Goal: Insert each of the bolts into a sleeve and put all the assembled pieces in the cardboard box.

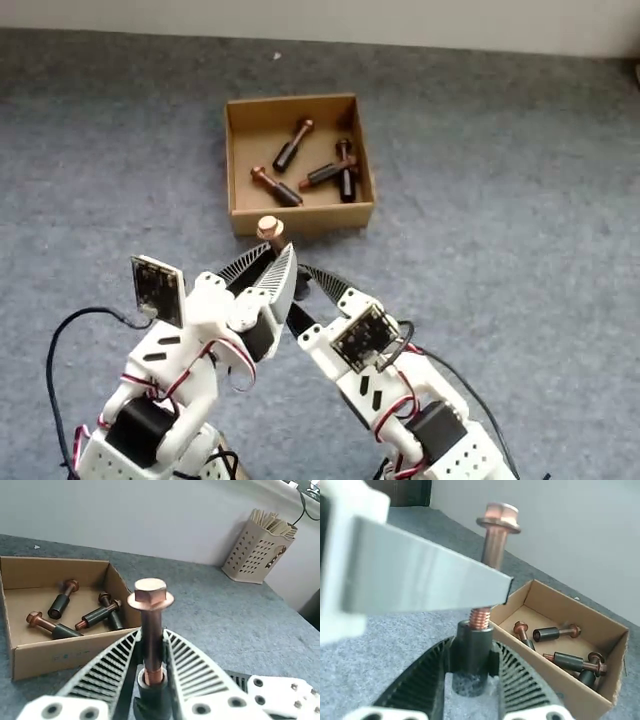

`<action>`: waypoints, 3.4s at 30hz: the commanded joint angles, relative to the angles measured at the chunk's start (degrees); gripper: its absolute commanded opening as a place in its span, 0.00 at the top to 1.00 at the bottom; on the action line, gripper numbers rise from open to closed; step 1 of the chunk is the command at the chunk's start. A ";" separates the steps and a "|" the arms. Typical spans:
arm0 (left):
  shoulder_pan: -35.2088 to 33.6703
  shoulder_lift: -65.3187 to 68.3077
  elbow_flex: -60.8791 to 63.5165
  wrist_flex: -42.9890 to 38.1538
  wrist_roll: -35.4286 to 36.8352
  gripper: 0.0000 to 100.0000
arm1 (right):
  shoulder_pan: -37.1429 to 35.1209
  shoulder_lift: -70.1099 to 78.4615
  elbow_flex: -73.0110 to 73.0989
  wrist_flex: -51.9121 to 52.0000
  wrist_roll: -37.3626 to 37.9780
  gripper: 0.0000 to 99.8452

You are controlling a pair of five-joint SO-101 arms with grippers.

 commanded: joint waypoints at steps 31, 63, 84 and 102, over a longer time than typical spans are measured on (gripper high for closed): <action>-11.56 -0.57 -7.96 18.55 3.16 0.78 | 15.08 -1.71 4.53 -1.10 -15.21 1.00; -20.09 -0.22 15.78 13.63 -12.31 0.99 | 17.80 92.70 -77.67 -0.75 -18.81 1.00; -19.65 -0.22 15.78 15.65 -12.31 0.99 | 18.07 98.95 -93.05 12.79 -18.81 0.95; -19.74 -0.22 15.78 15.56 -12.04 0.99 | 23.34 80.84 -93.05 66.95 -18.81 0.99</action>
